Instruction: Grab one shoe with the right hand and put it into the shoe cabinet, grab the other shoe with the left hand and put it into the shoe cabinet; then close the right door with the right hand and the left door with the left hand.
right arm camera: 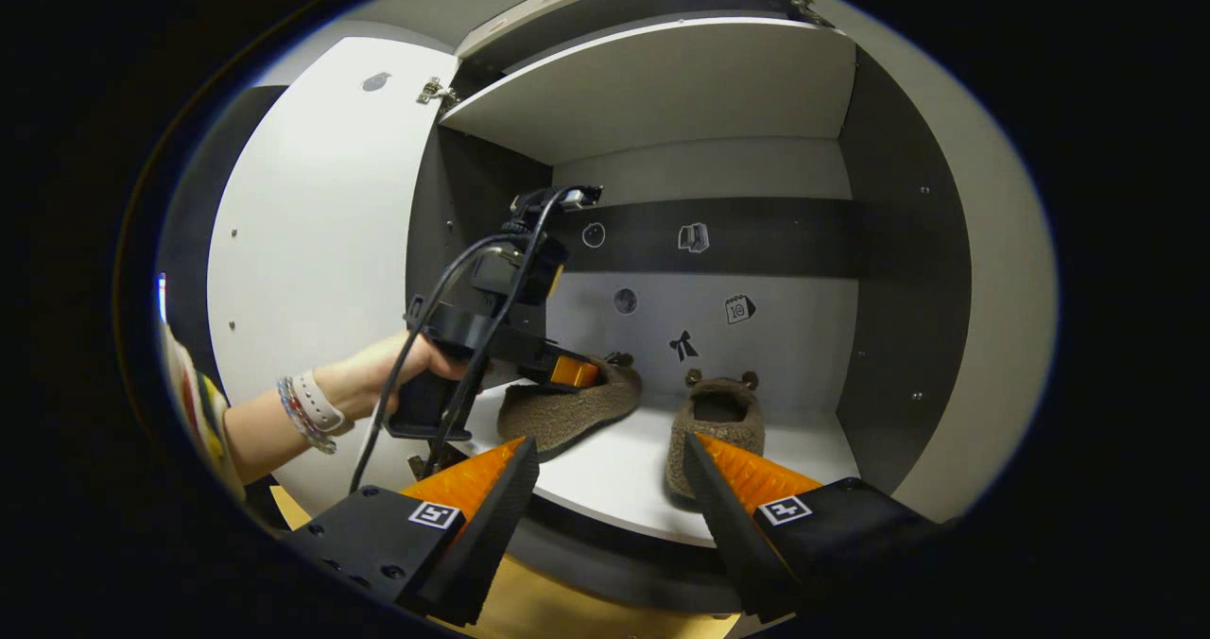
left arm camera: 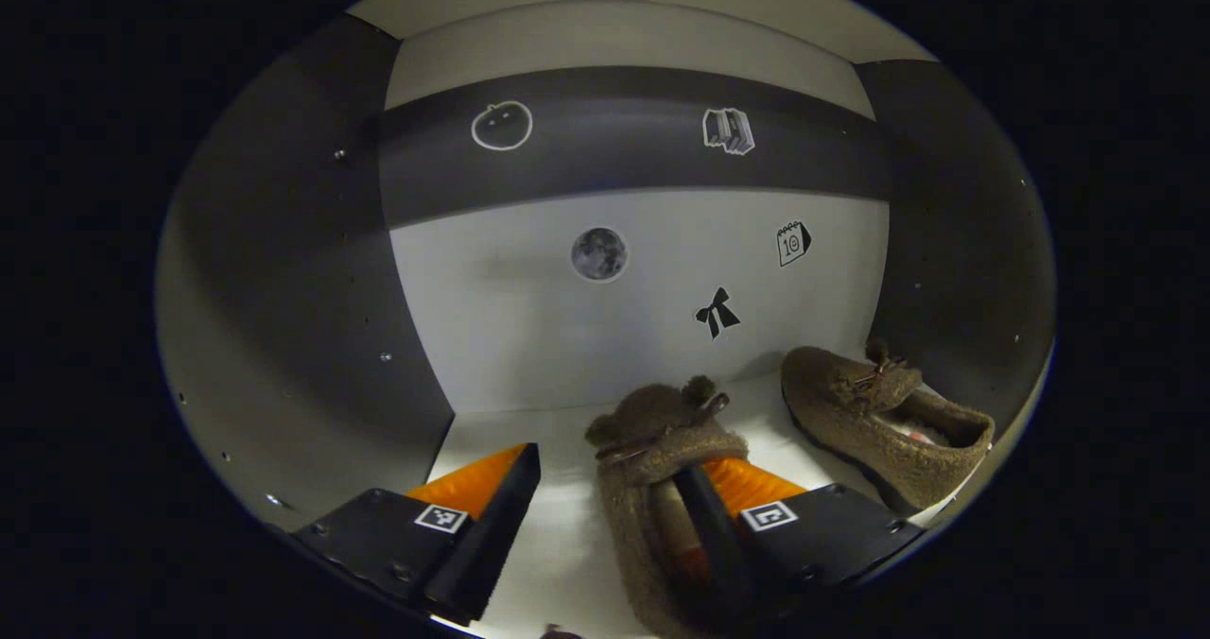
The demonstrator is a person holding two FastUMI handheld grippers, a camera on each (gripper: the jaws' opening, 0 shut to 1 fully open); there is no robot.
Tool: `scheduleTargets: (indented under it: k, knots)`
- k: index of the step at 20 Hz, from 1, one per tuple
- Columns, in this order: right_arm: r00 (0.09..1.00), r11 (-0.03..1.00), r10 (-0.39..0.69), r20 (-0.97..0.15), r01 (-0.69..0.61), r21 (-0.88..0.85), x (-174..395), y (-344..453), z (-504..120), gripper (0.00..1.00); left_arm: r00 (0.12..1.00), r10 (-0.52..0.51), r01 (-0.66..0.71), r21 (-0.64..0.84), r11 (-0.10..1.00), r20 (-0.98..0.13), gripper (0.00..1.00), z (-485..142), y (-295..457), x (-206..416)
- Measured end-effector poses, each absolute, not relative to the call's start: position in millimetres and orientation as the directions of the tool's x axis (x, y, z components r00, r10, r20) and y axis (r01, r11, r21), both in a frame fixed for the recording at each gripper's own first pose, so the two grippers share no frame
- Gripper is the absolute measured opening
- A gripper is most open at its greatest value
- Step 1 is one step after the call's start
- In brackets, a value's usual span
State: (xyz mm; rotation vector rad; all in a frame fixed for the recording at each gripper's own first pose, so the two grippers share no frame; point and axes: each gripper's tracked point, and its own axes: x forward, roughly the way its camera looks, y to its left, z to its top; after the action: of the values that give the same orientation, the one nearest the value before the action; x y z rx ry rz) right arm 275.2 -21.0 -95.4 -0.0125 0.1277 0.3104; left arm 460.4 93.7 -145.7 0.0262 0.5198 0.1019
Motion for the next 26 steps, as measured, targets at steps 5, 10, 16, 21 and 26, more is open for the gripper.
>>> scheduleTargets:
  k: [5, 10, 16, 21, 26]
  knots:
    - [0.947, 0.951, 0.305, -0.096, -0.308, -0.019, 262, -12, -81, 0.98, 0.895, 0.100, -0.093, 0.038, 0.995, -0.435, 0.96, -101, 91, 410]
    - [0.958, 0.957, 0.285, -0.033, -0.286, -0.047, 222, 0, -48, 0.98, 0.960, 0.003, 0.000, 0.009, 1.000, -0.281, 0.96, -24, 50, 326]
    - [0.978, 0.982, 0.187, 0.091, -0.182, -0.055, 146, 5, 9, 0.98, 0.979, -0.096, 0.095, -0.019, 0.995, -0.178, 0.98, 32, 25, 185]
    - [0.992, 0.997, 0.080, 0.100, -0.079, -0.008, 71, -2, 28, 0.98, 0.976, -0.144, 0.142, -0.024, 0.990, -0.163, 0.96, 44, 23, 78]
    - [0.984, 0.990, -0.108, 0.144, 0.119, -0.071, 1, -65, 49, 0.98, 0.975, -0.139, 0.134, -0.041, 0.990, -0.172, 0.93, 40, 40, 11]
